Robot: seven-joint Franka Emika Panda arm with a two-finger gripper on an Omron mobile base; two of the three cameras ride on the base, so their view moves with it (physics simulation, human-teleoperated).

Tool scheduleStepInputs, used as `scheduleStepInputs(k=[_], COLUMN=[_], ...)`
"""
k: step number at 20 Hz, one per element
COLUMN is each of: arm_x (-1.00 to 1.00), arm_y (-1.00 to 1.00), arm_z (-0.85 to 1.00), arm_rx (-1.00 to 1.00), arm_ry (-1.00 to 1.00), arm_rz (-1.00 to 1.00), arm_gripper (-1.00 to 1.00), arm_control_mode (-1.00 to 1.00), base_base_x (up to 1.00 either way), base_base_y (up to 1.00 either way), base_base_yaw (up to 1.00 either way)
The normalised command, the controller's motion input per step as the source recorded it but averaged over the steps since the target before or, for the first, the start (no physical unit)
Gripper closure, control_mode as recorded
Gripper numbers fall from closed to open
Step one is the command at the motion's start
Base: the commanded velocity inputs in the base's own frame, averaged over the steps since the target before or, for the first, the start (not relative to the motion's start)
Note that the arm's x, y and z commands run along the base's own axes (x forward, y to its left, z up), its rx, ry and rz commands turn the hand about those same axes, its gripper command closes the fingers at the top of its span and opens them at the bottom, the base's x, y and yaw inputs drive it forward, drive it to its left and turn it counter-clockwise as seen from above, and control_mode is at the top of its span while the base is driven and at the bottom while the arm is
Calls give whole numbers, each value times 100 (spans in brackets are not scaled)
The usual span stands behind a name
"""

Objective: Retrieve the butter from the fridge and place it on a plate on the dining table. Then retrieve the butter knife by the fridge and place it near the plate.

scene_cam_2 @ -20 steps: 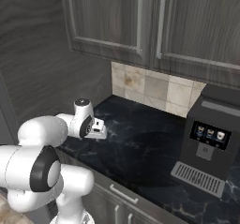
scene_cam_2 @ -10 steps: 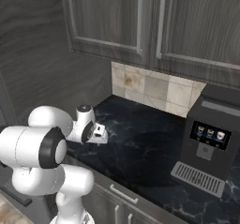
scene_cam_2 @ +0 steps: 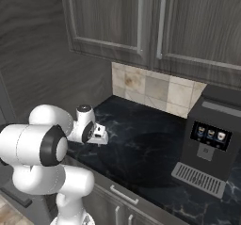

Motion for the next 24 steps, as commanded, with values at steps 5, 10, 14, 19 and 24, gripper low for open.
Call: scheduleStepInputs(k=[5,10,14,19,24], arm_x=[0,0,0,2,-21], arm_y=[8,0,7,15,0], arm_z=[-13,-8,-4,0,43], arm_rx=[0,0,0,0,0], arm_ry=[2,0,0,0,0], arm_rz=[0,0,0,0,0], arm_gripper=[100,100,100,100,100], arm_control_mode=[-100,-100,-100,-100,-100], base_base_x=[0,0,0,0,0], base_base_y=[0,0,0,0,0], base_base_yaw=[0,0,0,0,0])
